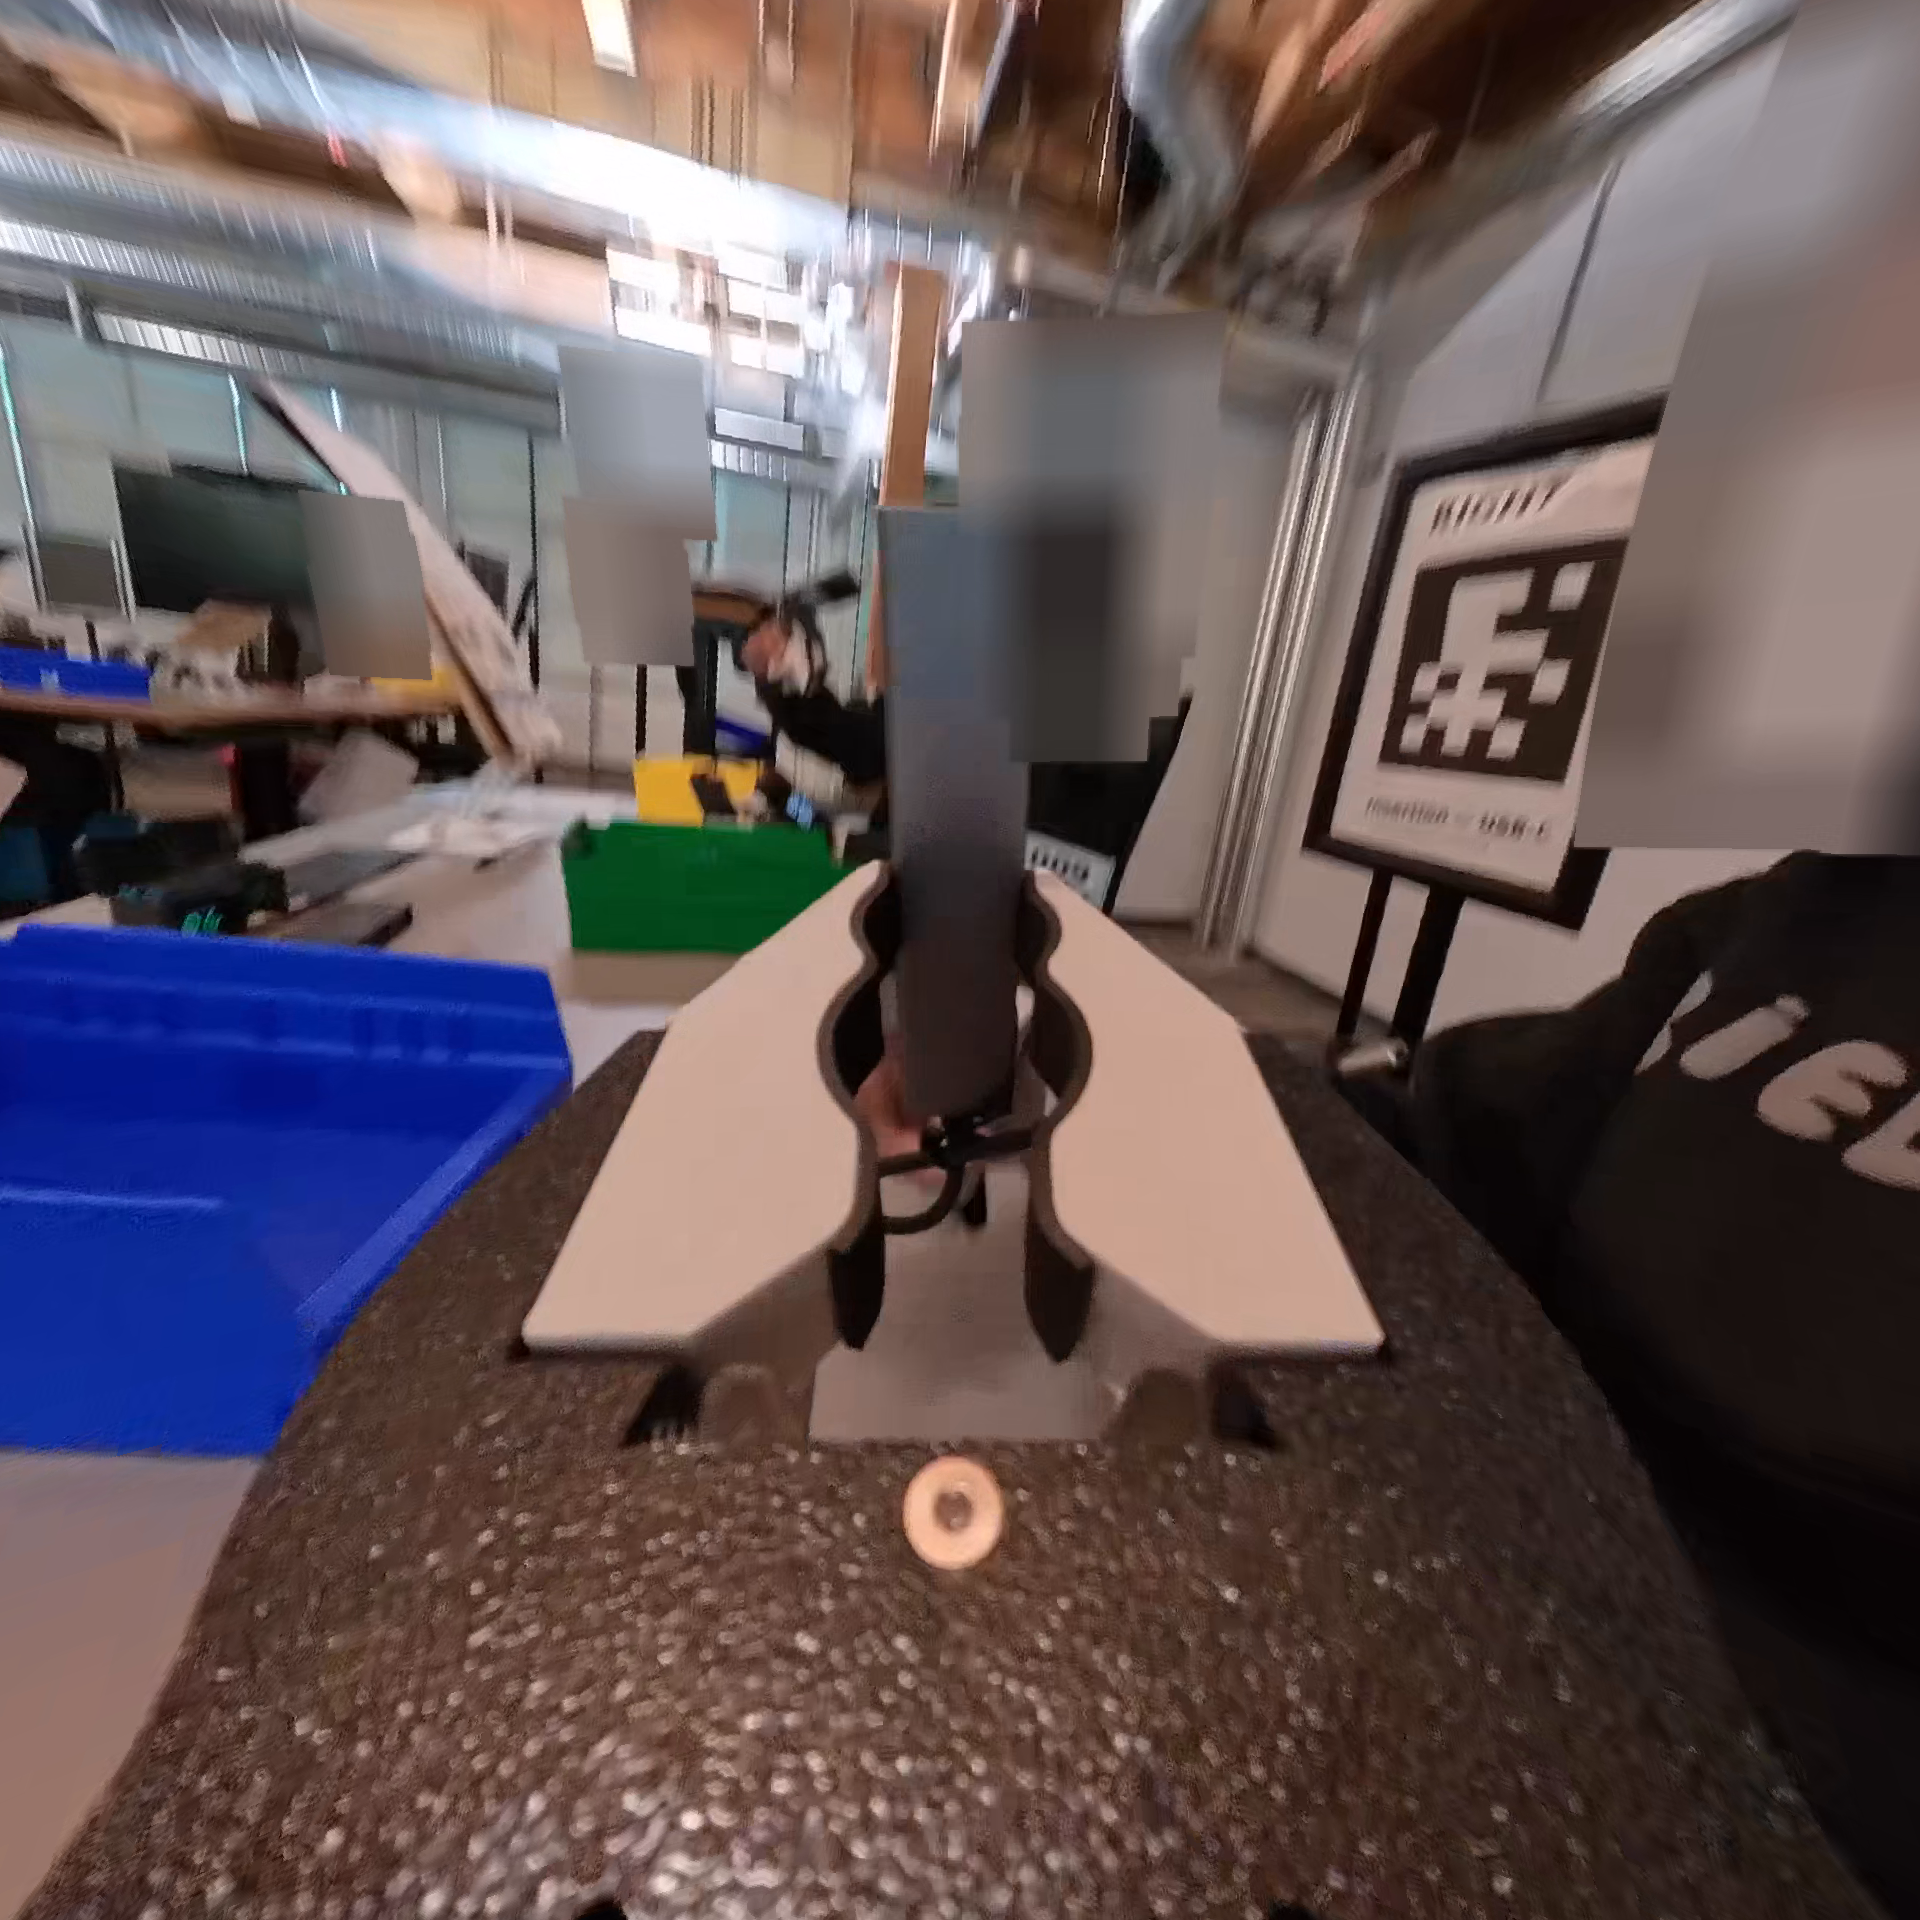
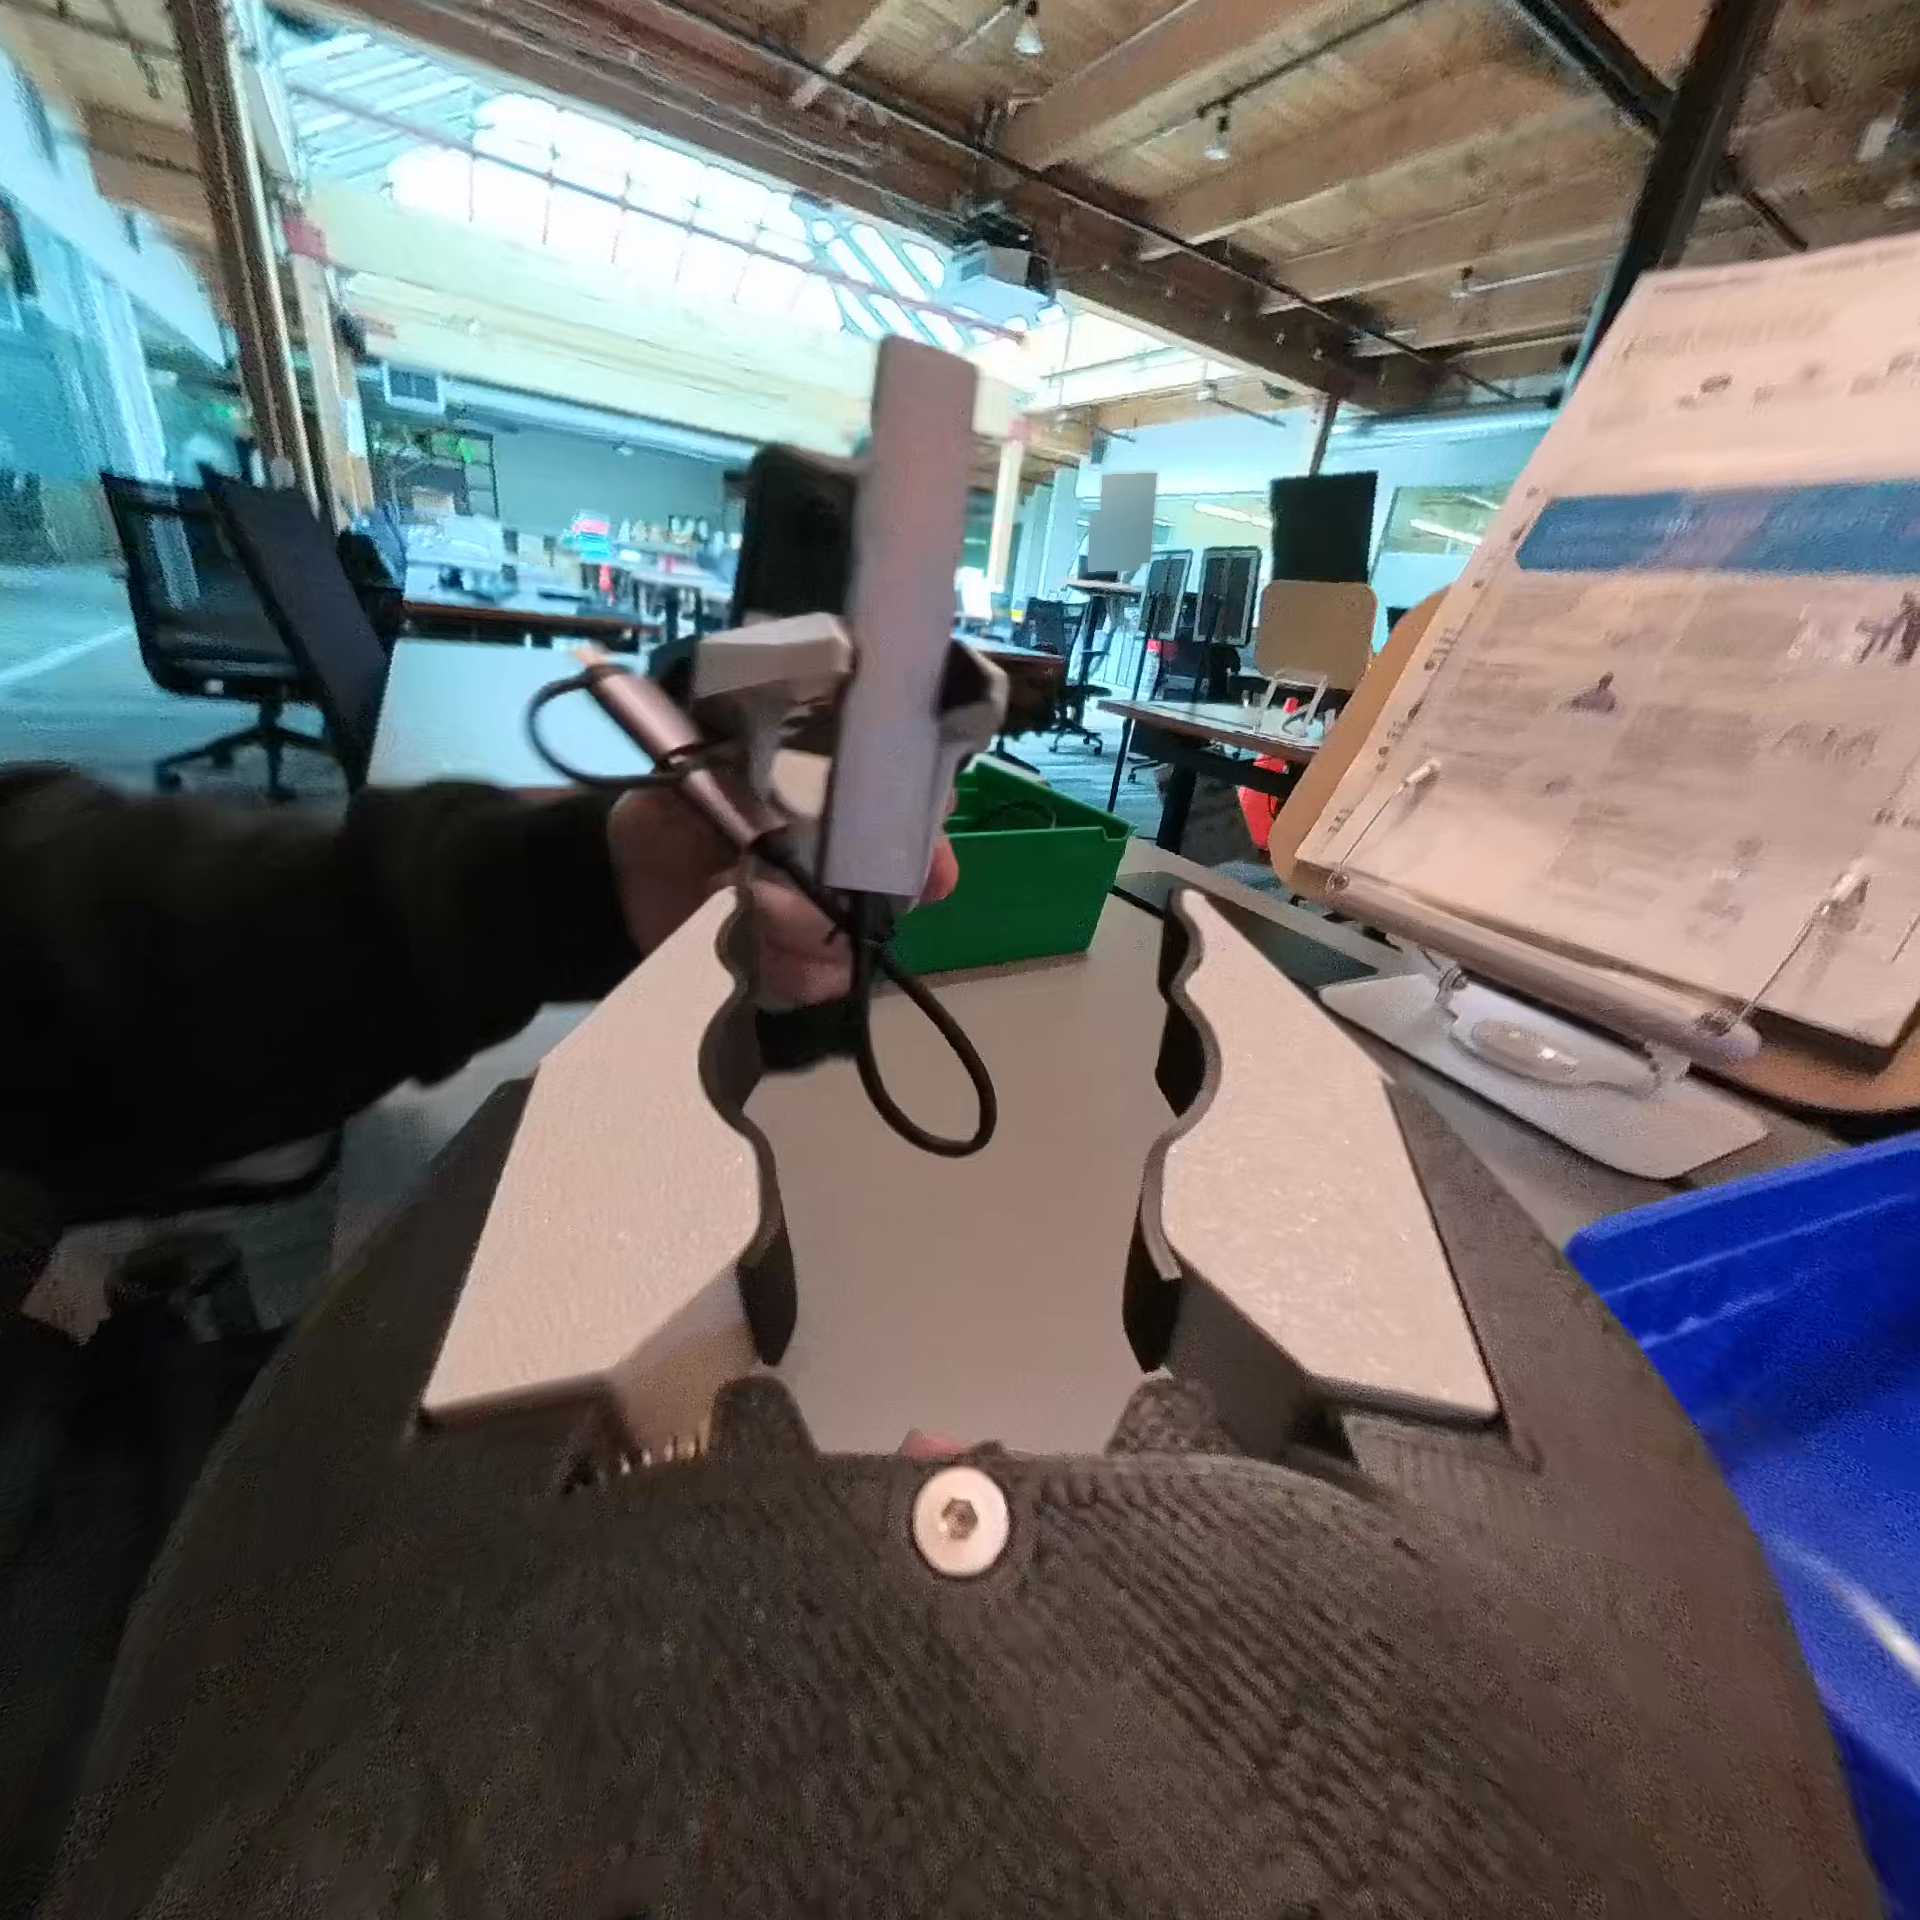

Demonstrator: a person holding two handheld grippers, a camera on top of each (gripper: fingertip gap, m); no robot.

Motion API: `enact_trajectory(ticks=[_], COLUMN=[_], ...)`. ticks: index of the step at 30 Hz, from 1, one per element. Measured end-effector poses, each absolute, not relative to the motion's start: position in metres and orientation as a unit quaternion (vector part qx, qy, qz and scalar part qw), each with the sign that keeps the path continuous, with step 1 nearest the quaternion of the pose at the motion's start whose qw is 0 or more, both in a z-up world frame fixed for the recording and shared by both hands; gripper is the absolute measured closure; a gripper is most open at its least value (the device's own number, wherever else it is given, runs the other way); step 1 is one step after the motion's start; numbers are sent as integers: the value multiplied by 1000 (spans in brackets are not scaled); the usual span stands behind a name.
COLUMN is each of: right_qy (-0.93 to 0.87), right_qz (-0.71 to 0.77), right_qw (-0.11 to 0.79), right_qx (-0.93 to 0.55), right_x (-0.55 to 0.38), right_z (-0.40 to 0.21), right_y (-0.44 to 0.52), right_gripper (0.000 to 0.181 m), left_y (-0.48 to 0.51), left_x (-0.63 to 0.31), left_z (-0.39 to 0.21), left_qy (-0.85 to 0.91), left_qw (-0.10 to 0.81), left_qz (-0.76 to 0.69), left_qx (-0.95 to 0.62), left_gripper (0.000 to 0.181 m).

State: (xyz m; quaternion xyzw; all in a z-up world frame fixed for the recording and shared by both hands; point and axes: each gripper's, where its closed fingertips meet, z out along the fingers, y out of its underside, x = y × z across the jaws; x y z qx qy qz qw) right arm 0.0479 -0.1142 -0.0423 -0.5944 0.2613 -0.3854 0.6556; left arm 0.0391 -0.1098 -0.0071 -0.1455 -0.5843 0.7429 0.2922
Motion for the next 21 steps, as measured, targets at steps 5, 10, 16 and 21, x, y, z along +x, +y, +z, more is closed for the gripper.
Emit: enact_trajectory(ticks=[5, 10, 16, 21], right_qy=[260, 247, 232, 243], right_qz=[-361, -345, -353, -424], right_qw=[708, 726, 719, 622], right_qx=[-548, -541, -551, -611], right_x=[51, 51, 53, 63], right_z=[-41, -46, -59, -77], right_y=[-102, -91, -86, -108], right_gripper=[129, 144, 160, 160], left_y=[-99, -100, -101, -105], left_x=[37, 38, 44, 65], left_z=[-2, -7, -19, -43], left_qy=[-478, -443, -440, -533], left_qw=[321, 320, 315, 267], left_qz=[810, 830, 835, 801], left_qx=[-113, -110, -95, -59], left_gripper=[160, 160, 160, 158])
